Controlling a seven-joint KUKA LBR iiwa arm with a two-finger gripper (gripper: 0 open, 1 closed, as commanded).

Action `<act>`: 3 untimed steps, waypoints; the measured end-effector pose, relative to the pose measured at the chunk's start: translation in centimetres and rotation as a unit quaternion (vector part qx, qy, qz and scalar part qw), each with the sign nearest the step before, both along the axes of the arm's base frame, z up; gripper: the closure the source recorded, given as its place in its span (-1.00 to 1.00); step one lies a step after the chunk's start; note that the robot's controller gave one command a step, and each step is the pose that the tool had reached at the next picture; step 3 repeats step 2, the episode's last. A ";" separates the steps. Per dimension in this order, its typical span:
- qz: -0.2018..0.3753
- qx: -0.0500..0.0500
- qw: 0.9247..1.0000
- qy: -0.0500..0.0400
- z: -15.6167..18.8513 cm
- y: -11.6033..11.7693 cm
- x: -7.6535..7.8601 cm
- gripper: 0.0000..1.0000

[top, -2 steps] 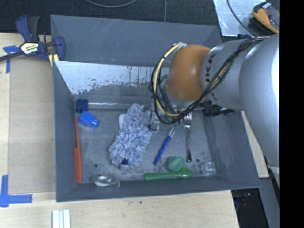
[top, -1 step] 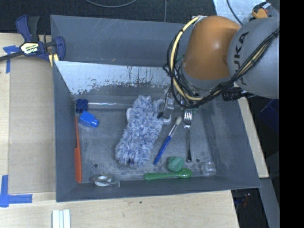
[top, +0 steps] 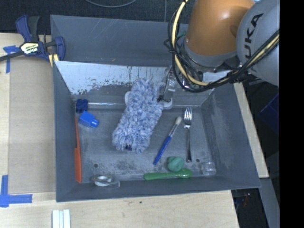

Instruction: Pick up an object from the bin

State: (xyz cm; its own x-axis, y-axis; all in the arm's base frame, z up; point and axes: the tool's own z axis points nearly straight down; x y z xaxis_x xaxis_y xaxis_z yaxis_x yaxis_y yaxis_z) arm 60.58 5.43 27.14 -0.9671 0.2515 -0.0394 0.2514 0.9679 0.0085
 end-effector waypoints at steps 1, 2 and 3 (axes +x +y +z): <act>0.013 -0.002 1.000 0.002 -10.8 -0.4 -0.7 1.00; 0.001 0.001 1.000 -0.011 -3.1 2.8 0.4 1.00; 0.001 0.001 1.000 -0.011 -3.1 2.8 0.4 1.00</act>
Offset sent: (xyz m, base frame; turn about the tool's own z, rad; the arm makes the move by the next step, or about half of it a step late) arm 0.0018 0.0263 -0.0354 0.0020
